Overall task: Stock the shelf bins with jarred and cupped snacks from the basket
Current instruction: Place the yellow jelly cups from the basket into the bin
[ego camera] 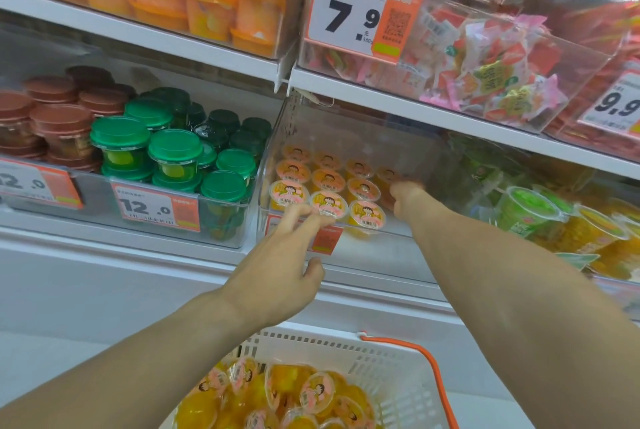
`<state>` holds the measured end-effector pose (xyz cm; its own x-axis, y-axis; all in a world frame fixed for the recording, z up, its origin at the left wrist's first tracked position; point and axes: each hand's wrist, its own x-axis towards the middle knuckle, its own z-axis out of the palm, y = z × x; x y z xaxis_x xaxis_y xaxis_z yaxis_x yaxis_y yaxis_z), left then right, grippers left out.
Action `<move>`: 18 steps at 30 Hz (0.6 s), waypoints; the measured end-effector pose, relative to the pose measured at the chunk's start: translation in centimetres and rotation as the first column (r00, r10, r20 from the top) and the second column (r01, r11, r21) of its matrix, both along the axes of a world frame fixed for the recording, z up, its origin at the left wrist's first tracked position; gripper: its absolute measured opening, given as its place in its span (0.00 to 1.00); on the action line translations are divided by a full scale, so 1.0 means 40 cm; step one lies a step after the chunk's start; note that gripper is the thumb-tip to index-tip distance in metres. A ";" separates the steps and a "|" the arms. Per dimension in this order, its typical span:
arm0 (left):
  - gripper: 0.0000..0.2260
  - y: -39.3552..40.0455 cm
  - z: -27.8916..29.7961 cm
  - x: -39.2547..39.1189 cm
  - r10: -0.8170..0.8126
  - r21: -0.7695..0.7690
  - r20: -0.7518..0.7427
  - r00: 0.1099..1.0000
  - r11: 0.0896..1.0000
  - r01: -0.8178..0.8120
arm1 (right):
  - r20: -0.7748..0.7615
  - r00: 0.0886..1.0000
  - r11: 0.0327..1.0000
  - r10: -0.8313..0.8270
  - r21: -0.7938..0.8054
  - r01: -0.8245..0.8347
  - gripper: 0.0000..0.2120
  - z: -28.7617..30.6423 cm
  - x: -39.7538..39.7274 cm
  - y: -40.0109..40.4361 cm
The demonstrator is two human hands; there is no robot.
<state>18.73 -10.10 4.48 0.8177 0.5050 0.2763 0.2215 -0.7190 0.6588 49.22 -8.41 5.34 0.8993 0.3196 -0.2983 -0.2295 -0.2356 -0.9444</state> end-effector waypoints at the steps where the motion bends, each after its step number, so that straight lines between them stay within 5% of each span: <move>1: 0.22 -0.001 0.001 -0.001 -0.003 -0.003 0.004 1.000 1.000 0.003 | 0.015 1.000 1.000 0.009 -0.010 -0.009 0.17 -0.001 0.001 -0.001; 7: 0.15 -0.014 0.019 -0.015 0.089 -0.012 0.145 0.985 0.996 -0.088 | 0.184 0.979 0.981 0.090 -0.184 -0.056 0.02 0.054 -0.039 -0.036; 9: 0.08 -0.015 0.029 -0.011 0.219 -0.021 0.259 0.941 0.975 -0.222 | 0.365 0.912 0.952 0.188 -0.296 -0.078 0.08 0.103 -0.080 -0.063; 11: 0.07 -0.013 0.033 -0.003 0.284 -0.048 0.307 0.908 0.958 -0.283 | 0.594 0.782 0.968 0.189 -0.246 -0.047 0.08 0.145 -0.146 -0.105; 13: 0.05 -0.013 0.020 0.004 0.263 -0.030 0.185 0.947 0.964 -0.263 | 0.726 0.674 0.986 0.136 -0.031 -0.166 0.07 0.149 -0.253 -0.173; 15: 0.04 -0.020 -0.002 0.004 0.187 0.022 -0.119 0.975 0.982 -0.186 | 0.807 0.588 0.944 0.051 0.153 -0.292 0.09 0.113 -0.373 -0.249; 18: 0.06 -0.061 -0.058 0.006 0.026 0.038 -0.567 0.823 0.999 -0.005 | 0.857 0.507 0.911 0.094 0.132 -0.392 0.10 -0.024 -0.492 -0.339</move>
